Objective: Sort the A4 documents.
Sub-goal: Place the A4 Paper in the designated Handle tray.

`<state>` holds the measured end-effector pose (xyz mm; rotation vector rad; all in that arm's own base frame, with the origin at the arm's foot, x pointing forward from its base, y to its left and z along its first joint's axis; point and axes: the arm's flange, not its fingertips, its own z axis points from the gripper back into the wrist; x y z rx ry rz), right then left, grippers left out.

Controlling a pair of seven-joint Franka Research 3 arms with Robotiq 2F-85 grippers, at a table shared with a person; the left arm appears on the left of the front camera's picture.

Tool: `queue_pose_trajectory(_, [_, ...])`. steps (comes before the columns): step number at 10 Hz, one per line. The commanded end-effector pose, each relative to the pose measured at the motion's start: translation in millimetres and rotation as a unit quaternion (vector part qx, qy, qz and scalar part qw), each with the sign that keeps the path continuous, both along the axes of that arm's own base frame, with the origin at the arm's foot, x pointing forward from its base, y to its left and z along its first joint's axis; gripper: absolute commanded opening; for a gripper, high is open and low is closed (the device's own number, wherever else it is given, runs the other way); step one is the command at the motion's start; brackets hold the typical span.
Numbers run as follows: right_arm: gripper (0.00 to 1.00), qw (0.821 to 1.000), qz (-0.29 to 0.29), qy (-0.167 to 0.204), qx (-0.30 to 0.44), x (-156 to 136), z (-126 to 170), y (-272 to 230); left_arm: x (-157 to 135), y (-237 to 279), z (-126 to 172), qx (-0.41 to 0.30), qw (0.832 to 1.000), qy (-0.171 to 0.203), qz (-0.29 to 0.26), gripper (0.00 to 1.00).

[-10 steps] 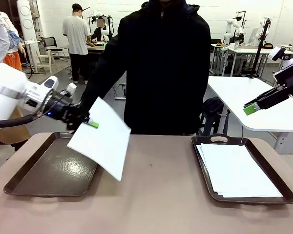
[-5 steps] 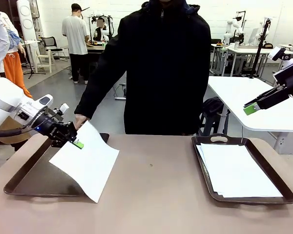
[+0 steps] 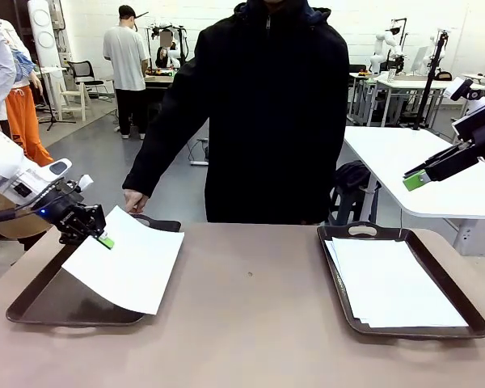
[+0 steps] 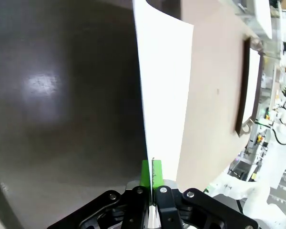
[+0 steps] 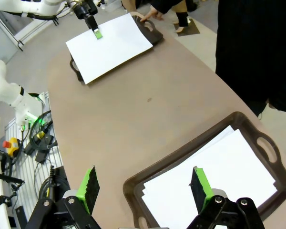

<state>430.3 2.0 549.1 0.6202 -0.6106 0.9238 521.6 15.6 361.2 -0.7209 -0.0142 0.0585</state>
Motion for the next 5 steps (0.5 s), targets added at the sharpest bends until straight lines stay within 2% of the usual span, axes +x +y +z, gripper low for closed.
queue_pose_trajectory(1, [1.00,1.000,0.001,0.000,0.005,0.1,0.4,1.2,-0.1,0.8,7.8,0.039,0.999,0.012,0.008,0.01])
queue_pose_trajectory(2, [1.00,1.000,0.001,0.000,0.005,0.1,0.4,1.2,3.7,-0.1,3.8,0.060,0.998,0.024,0.002,0.01])
queue_pose_trajectory(5, [1.00,1.000,0.001,0.000,0.005,0.1,0.4,1.2,13.4,-1.0,-1.4,0.088,0.996,0.026,0.004,0.01])
